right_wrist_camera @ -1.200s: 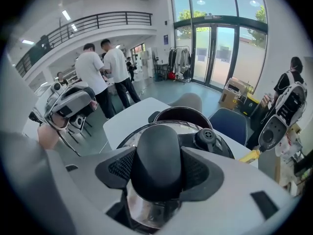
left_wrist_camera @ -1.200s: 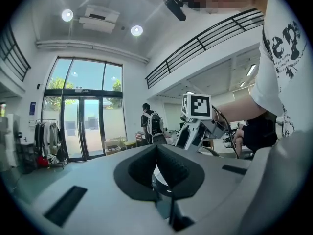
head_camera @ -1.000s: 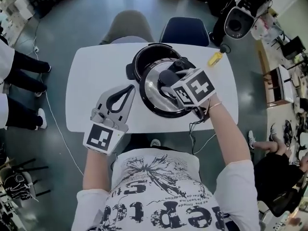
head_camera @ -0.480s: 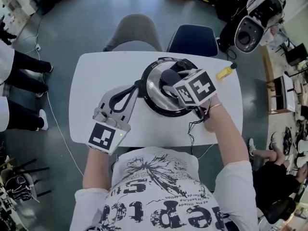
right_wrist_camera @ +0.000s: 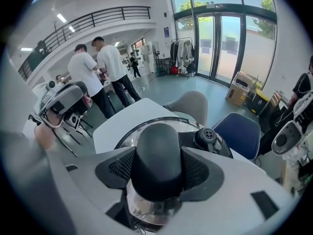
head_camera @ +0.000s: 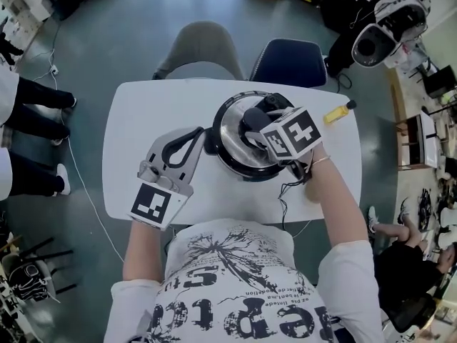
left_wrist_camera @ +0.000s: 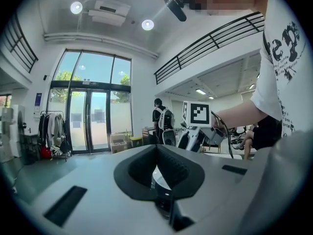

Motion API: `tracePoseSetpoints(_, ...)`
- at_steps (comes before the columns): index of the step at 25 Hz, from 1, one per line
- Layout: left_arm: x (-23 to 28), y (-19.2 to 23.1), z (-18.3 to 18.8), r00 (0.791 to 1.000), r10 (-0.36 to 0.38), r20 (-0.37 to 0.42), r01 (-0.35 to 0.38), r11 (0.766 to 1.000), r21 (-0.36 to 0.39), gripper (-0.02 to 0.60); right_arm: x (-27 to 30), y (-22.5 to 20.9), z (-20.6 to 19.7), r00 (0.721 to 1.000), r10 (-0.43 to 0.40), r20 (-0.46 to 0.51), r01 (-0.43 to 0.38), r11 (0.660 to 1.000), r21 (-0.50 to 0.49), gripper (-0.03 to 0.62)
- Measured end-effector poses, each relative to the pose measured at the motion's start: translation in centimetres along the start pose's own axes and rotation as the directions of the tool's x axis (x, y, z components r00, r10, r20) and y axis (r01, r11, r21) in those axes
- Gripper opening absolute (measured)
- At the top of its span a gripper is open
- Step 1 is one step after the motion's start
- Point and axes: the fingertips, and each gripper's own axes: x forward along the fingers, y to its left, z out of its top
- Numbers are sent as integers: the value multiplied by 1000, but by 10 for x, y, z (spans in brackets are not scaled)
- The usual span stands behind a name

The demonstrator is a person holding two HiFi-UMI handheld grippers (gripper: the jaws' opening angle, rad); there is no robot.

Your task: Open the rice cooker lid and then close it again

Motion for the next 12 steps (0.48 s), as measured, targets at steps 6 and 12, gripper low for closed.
tracePoseSetpoints(6, 4, -3, -6, 1000, -4, -11, 4, 1000, -6, 12, 2, -1, -4, 1000, -11, -8, 11, 999, -40, 293)
tracePoseSetpoints(12, 6, -10, -9, 1000, -20, -7, 20, 1000, -19, 12, 5, 1, -7, 999, 26, 28, -25, 999, -19, 298)
